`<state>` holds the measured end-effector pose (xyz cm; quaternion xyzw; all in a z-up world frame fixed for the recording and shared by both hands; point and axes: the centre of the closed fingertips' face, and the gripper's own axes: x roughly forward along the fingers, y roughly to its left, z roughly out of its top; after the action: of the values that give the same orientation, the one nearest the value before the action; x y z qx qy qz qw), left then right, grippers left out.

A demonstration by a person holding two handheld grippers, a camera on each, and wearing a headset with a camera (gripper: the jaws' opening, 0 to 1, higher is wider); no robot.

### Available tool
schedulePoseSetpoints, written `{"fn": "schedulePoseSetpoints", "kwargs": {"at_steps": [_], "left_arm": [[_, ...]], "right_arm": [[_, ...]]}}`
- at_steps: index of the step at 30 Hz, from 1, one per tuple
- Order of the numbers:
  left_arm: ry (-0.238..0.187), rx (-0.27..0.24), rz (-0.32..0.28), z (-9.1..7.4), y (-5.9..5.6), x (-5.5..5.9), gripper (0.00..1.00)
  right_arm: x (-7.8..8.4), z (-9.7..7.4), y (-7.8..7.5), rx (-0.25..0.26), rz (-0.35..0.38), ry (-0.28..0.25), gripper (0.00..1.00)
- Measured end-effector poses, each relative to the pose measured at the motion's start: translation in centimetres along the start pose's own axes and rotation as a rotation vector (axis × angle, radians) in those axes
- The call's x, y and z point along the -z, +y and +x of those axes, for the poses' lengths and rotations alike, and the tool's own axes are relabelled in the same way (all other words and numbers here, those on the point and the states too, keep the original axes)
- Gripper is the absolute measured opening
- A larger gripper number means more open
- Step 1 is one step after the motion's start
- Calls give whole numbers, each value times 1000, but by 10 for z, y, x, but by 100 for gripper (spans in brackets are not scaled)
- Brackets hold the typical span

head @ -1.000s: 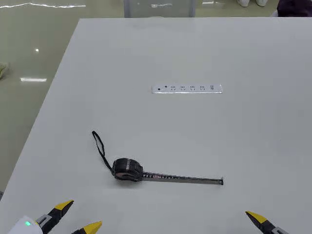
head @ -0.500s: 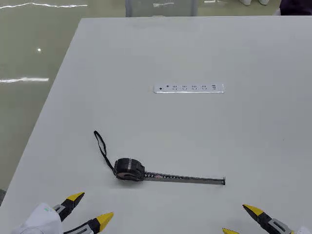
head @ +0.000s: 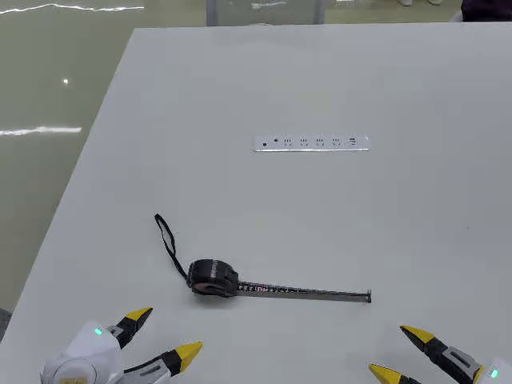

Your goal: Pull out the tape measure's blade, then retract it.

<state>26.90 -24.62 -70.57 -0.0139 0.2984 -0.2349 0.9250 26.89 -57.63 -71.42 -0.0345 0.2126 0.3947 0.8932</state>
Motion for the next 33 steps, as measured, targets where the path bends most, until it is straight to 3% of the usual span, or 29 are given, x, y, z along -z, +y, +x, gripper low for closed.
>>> {"fn": "schedulePoseSetpoints", "kwargs": {"at_steps": [9, 33], "left_arm": [[-3, -11, -13, 10, 1, -11, 66], [21, -79, -73, 31, 3, -19, 70]], "right_arm": [[0, 4, -4, -17, -14, 5, 52], [-3, 15, -18, -59, -47, 24, 51]]}}
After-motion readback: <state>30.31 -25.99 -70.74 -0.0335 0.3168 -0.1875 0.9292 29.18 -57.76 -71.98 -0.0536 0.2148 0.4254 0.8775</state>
